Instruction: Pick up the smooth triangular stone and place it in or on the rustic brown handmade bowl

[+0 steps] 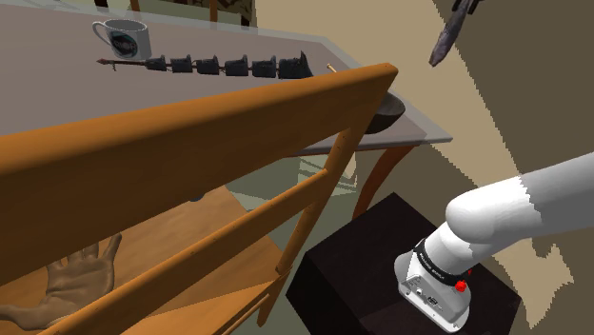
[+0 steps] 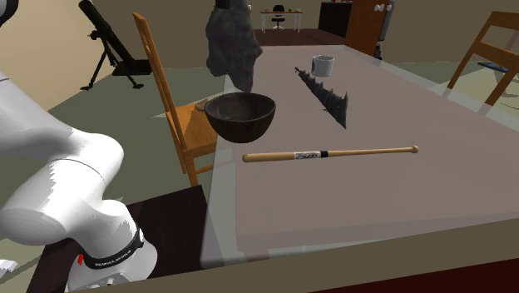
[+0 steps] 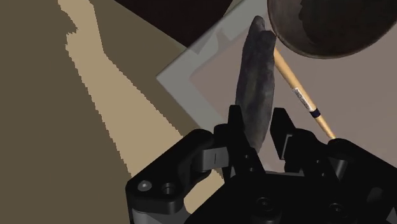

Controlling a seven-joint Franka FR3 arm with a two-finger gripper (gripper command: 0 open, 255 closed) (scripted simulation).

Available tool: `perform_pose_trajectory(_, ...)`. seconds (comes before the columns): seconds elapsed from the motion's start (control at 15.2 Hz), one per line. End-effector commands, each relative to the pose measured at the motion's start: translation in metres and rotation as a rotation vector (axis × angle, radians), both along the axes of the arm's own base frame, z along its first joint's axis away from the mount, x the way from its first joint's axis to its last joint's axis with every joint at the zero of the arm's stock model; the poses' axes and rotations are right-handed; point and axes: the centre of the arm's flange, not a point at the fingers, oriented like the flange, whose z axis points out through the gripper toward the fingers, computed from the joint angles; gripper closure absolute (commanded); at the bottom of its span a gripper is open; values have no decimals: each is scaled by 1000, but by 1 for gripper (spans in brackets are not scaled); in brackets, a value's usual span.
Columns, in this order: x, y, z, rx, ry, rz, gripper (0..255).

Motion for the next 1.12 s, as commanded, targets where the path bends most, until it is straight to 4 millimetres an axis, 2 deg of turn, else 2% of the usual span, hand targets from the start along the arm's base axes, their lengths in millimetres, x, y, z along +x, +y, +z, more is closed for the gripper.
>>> perform_pose_trajectory(0.0, 6, 28, 4, 0, 0, -1, 255)
perform_pose_trajectory(0.46, 38, 113, 23, 0, 0, -1, 255)
perform_pose_trajectory(0.53, 46, 133, 28, 0, 0, -1, 255)
perform_pose_trajectory(1.06, 46, 133, -15, 0, 0, -1, 255)
